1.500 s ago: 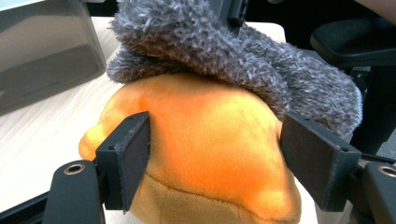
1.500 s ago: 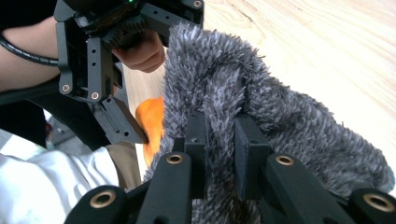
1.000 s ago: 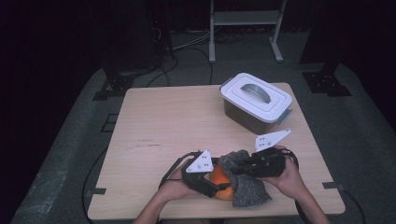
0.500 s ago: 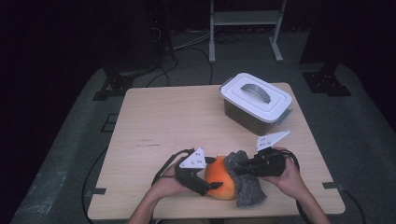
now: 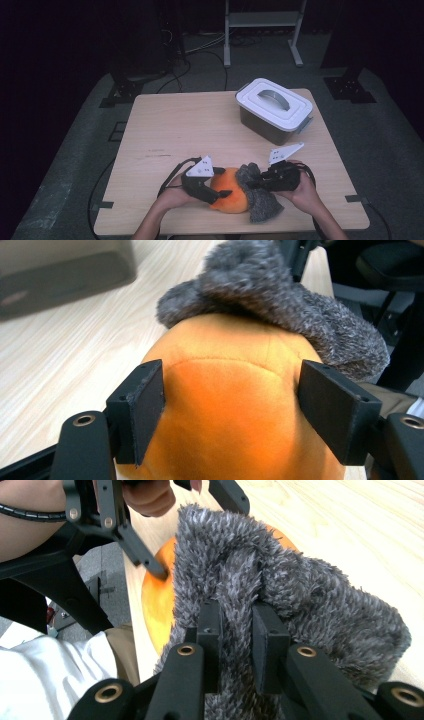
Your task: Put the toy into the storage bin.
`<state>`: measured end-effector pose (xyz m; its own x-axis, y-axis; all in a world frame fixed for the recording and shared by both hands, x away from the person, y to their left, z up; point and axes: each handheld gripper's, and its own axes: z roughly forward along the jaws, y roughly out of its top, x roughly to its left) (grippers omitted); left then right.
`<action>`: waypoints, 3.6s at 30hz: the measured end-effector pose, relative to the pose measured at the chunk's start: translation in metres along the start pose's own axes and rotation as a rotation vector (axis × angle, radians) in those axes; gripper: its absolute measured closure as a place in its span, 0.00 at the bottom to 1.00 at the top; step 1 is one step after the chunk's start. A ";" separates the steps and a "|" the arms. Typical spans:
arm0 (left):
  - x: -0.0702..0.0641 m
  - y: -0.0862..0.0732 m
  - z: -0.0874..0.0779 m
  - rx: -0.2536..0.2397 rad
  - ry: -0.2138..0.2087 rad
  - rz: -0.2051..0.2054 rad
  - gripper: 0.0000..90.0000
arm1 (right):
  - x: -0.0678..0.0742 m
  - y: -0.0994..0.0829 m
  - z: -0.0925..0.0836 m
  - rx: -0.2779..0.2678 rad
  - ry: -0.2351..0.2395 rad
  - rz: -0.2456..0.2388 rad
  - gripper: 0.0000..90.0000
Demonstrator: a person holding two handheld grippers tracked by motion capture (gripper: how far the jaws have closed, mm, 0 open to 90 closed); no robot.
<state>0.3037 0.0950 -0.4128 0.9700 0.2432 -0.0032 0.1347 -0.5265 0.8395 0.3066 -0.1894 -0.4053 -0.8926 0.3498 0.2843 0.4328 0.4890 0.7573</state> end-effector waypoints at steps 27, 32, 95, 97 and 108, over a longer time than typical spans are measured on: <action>0.028 -0.023 -0.018 -0.011 -0.006 -0.124 0.26 | -0.005 -0.006 0.009 0.000 -0.031 0.019 0.83; 0.013 -0.010 -0.009 0.004 -0.008 -0.027 0.22 | -0.011 -0.010 0.012 0.004 -0.029 0.039 0.83; 0.011 -0.016 0.000 0.091 -0.035 -0.029 0.20 | -0.002 -0.006 0.023 0.072 0.055 -0.008 0.82; 0.009 -0.016 0.001 0.077 -0.021 -0.013 0.36 | -0.004 -0.005 0.020 0.071 0.046 -0.003 0.83; -0.008 0.001 0.012 -0.050 0.092 0.112 0.48 | -0.014 -0.001 -0.010 -0.046 -0.034 0.027 0.84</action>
<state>0.2984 0.0829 -0.4185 0.9555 0.2596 0.1400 0.0140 -0.5142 0.8576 0.3178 -0.2030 -0.4042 -0.8756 0.3896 0.2854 0.4497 0.4424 0.7759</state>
